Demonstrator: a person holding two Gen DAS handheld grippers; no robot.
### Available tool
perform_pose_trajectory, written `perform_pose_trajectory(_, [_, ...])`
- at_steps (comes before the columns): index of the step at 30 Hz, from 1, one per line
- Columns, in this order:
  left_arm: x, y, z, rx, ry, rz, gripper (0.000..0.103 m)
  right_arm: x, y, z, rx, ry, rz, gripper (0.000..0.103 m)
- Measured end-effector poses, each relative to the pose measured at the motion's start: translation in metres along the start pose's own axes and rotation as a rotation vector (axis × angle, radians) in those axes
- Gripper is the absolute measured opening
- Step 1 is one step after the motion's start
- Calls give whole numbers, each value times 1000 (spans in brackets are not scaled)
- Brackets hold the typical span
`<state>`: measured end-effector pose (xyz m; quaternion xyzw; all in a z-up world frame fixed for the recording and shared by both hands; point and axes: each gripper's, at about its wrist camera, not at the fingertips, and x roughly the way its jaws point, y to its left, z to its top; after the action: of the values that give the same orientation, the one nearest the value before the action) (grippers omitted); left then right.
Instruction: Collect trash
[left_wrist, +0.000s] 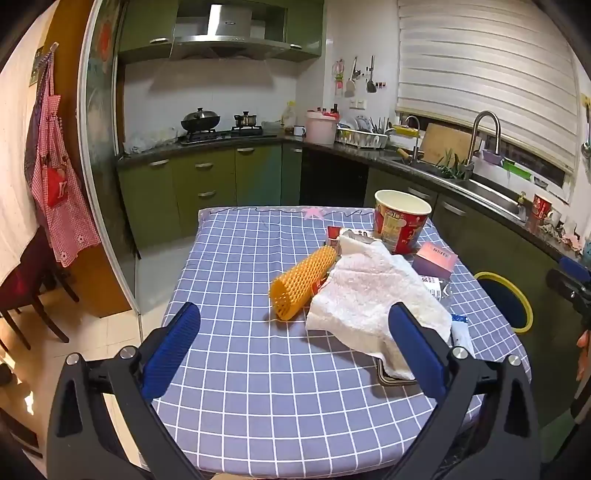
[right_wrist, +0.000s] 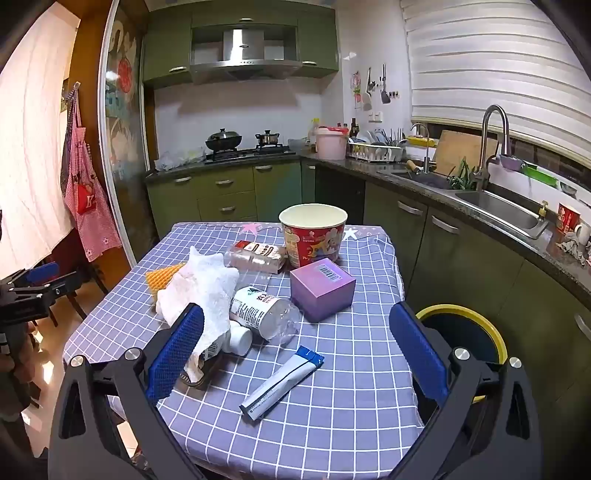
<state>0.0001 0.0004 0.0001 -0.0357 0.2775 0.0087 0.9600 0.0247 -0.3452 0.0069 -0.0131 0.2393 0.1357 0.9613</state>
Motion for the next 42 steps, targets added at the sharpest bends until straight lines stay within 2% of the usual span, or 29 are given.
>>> perform_pose_trajectory(3, [-1, -2, 0, 30, -13, 19, 97, 0, 0, 0, 4, -7, 4, 99])
perform_pose_trajectory(42, [1, -7, 1, 54, -11, 13, 97, 6, -1, -3, 1, 10, 3, 99])
